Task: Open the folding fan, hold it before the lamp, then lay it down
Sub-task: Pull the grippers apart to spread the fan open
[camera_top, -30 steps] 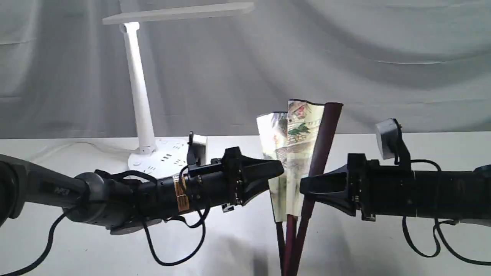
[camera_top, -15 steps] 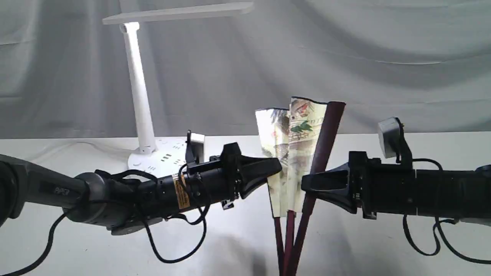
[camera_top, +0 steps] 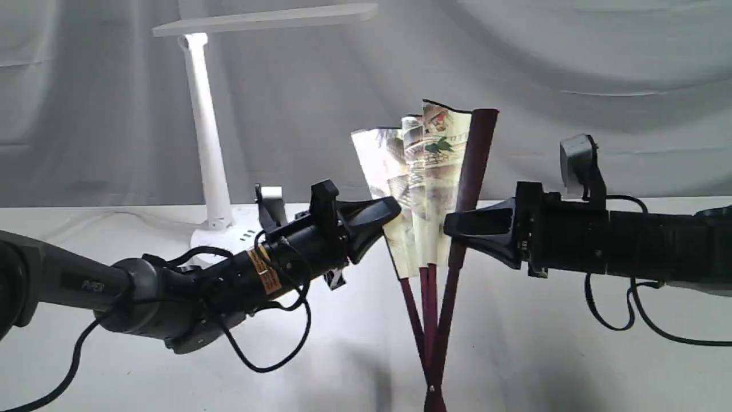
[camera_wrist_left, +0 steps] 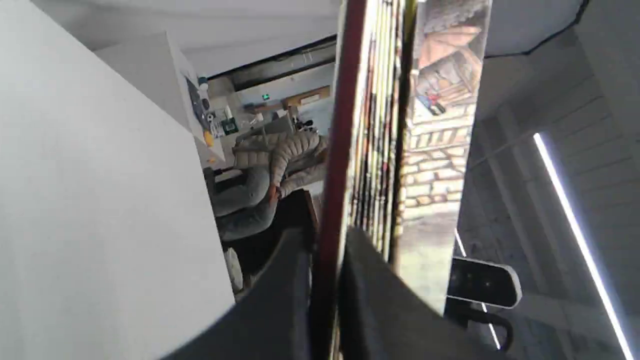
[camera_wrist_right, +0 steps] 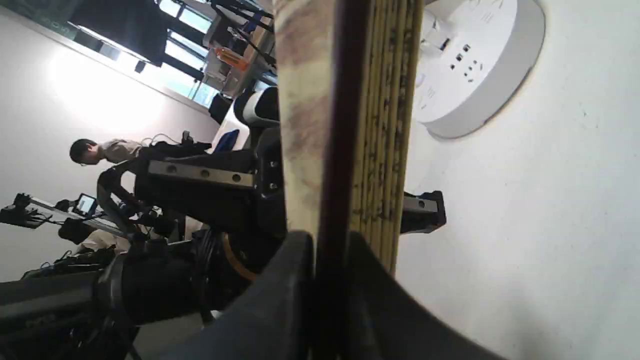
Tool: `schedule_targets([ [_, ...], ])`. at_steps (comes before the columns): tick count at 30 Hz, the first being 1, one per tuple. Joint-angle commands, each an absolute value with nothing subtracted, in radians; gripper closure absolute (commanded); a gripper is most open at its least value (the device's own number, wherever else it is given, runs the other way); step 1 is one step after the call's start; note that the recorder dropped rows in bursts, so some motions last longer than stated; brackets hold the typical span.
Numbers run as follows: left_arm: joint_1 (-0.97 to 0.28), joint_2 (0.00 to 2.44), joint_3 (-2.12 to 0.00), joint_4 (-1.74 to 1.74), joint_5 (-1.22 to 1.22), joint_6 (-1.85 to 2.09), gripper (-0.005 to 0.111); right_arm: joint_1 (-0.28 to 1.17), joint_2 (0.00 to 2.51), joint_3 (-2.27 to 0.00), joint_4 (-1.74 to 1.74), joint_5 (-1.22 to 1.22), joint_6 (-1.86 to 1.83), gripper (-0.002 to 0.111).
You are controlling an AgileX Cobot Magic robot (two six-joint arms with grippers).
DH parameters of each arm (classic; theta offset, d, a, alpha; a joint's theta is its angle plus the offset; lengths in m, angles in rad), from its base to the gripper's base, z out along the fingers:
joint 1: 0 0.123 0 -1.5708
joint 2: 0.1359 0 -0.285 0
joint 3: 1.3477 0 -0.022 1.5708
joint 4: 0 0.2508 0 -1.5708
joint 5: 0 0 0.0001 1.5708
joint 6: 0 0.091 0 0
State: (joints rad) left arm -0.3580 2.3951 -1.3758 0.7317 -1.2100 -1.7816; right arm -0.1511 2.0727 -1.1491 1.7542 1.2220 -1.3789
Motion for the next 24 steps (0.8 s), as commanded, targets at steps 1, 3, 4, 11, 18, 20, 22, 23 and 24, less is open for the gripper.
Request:
schedule_targets([
  [1, -0.360, 2.390, -1.379, 0.605, -1.221, -1.809, 0.107, -0.150, 2.096, -1.198, 1.744, 1.221, -1.389, 0.108],
  [3, -0.360, 2.390, -1.379, 0.585, -1.221, -1.816, 0.107, -0.151, 2.110, -1.223, 1.744, 1.221, -1.381, 0.108],
  [4, -0.360, 2.390, -1.379, 0.575, -1.221, -1.816, 0.107, -0.151, 2.112, -1.231, 1.744, 1.221, -1.380, 0.108],
  [11, -0.360, 2.390, -1.379, 0.510, -1.221, -1.824, 0.107, -0.173, 2.121, -1.244, 1.744, 1.166, -1.376, 0.108],
  [18, -0.360, 2.390, -1.377, 0.413, -1.221, -1.857, 0.107, -0.254, 2.121, -1.244, 1.744, 1.166, -1.364, 0.108],
  [20, -0.360, 2.390, -1.377, 0.386, -1.221, -1.858, 0.107, -0.277, 2.121, -1.244, 1.744, 1.166, -1.360, 0.108],
  [22, -0.360, 2.390, -1.377, 0.364, -1.221, -1.861, 0.107, -0.303, 2.121, -1.244, 1.744, 1.168, -1.360, 0.108],
  [23, -0.360, 2.390, -1.377, 0.353, -1.221, -1.861, 0.107, -0.316, 2.121, -1.244, 1.744, 1.168, -1.356, 0.108],
  [24, -0.360, 2.390, -1.377, 0.345, -1.221, -1.861, 0.107, -0.328, 2.121, -1.244, 1.744, 1.168, -1.351, 0.108],
])
